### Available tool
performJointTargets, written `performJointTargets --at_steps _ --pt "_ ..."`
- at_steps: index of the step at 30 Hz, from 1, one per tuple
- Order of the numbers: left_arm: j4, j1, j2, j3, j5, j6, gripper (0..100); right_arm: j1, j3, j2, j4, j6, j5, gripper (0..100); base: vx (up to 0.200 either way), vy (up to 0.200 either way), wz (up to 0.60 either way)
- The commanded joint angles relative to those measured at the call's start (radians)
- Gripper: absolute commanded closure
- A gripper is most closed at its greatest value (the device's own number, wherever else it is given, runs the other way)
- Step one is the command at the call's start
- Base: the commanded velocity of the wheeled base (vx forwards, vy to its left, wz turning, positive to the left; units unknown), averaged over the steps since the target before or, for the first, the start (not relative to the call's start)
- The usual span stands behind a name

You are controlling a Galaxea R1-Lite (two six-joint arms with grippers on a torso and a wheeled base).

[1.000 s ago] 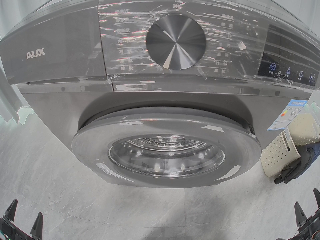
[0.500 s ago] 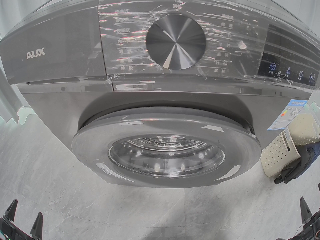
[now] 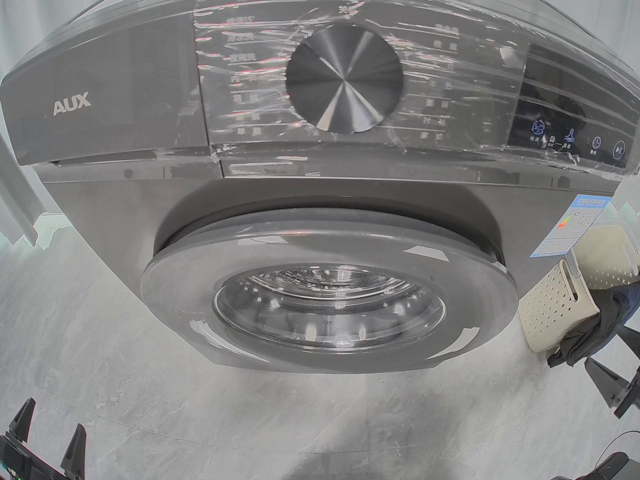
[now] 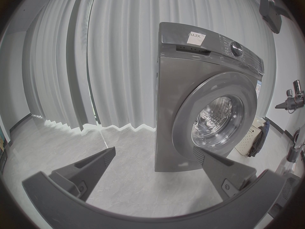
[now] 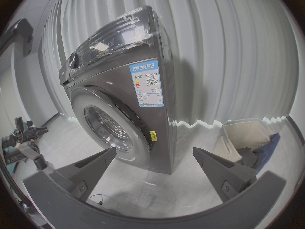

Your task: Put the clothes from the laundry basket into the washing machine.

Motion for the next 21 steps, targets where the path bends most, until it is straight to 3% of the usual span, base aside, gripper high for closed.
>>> performJointTargets --at_steps 1,3,7,11,21 --pt "0.0 0.0 -0.018 0.018 0.0 0.002 0 0.213 -0.046 0.463 -0.239 0.069 0.027 0 0.0 0.0 0.0" --pt "0.0 0.0 -0.018 0.018 0.0 0.002 0 0.289 -0.052 0.523 -0.29 0.101 -0.025 0 0.0 0.0 0.0" --pt "0.0 0.0 -0.018 0.018 -0.002 0.0 0 0.461 -0.055 0.598 -0.383 0.213 -0.144 0 0.0 0.0 0.0" --pt "0.0 0.0 -0.018 0.016 -0.003 0.0 0 0.538 -0.064 0.617 -0.419 0.238 -0.22 0 0.0 0.0 0.0" --pt "0.0 0.0 -0.018 0.016 -0.003 0.0 0 0.536 -0.115 0.713 -0.42 0.205 -0.223 0 0.0 0.0 0.0"
